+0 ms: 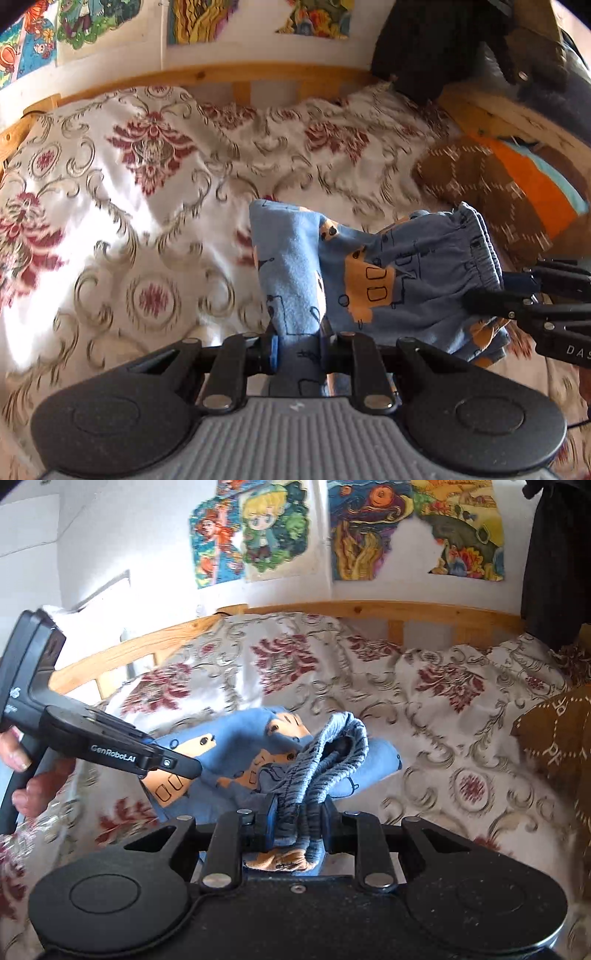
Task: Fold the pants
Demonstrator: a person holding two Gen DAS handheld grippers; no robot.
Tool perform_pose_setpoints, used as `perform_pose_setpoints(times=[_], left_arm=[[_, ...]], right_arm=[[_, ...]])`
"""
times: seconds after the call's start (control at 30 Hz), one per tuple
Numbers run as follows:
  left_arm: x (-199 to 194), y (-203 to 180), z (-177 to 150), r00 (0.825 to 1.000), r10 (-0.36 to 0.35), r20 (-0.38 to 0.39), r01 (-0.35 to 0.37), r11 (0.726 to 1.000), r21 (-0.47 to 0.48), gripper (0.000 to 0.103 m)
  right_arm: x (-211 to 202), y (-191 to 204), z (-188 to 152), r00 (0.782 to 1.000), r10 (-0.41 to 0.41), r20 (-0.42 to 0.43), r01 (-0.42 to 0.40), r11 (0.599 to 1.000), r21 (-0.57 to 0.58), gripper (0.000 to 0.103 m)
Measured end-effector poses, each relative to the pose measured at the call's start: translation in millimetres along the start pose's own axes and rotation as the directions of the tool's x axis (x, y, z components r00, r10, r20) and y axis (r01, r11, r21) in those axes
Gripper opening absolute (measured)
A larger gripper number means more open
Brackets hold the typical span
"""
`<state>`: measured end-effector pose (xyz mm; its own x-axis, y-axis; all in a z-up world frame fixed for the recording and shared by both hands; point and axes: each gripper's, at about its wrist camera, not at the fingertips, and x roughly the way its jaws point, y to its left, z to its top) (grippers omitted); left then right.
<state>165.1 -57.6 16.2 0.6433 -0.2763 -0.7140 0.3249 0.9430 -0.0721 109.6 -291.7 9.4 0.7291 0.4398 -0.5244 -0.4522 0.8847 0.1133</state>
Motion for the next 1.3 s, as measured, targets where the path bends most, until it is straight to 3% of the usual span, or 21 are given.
perform_pose_setpoints(times=[0.13,0.3,0.4,0.53,0.77,0.83,1.0,1.13,1.3], left_arm=[[36.1,7.0,3.0,1.0,-0.008,0.013,0.008,0.999,-0.036,0.021],[93.6,20.5,-36.2,0.996,-0.041,-0.074,0.035,0.996,-0.078,0.022],[91.5,19.2,-52.9,0.999,-0.039,-0.004,0.039,0.998,-0.043,0.024],[91.1,23.9,-51.9,0.998,-0.054,-0.012,0.053,0.997,-0.055,0.031],[76.9,32.0,-47.2,0.998,-0.053,-0.024,0.049,0.992,-0.12,0.044],[68.4,34.3,-48.9,0.999,-0.032,-0.011,0.03,0.989,-0.142,0.068],[39.1,39.0,-54.0,0.999,-0.003,0.037,0.01,0.979,-0.203,0.091],[13.4,37.5,-57.9,0.998,0.039,0.049,-0.026,0.973,-0.228,0.102],[-23.4,28.3,-72.5,0.989,0.138,0.053,-0.123,0.968,-0.217,0.103]], right_arm=[[34.6,-32.8,5.0,0.999,-0.006,-0.045,0.008,1.0,0.03,0.025],[82.8,-65.7,-35.1,0.982,0.009,-0.186,0.022,0.987,0.162,0.026],[83.9,-67.5,-51.1,0.986,0.005,-0.168,0.027,0.982,0.185,0.029],[79.2,-66.6,-51.1,0.988,-0.006,-0.157,0.039,0.977,0.209,0.035],[63.5,-61.5,-46.5,0.989,-0.052,-0.14,0.081,0.974,0.21,0.064],[56.4,-58.4,-45.0,0.99,-0.067,-0.128,0.093,0.973,0.211,0.073],[31.1,-39.6,-41.9,0.99,-0.127,-0.068,0.138,0.97,0.2,0.094],[9.2,-11.8,-42.8,0.981,-0.194,-0.027,0.195,0.968,0.159,0.101],[-19.7,26.1,-49.9,0.961,-0.276,0.02,0.271,0.954,0.127,0.102]])
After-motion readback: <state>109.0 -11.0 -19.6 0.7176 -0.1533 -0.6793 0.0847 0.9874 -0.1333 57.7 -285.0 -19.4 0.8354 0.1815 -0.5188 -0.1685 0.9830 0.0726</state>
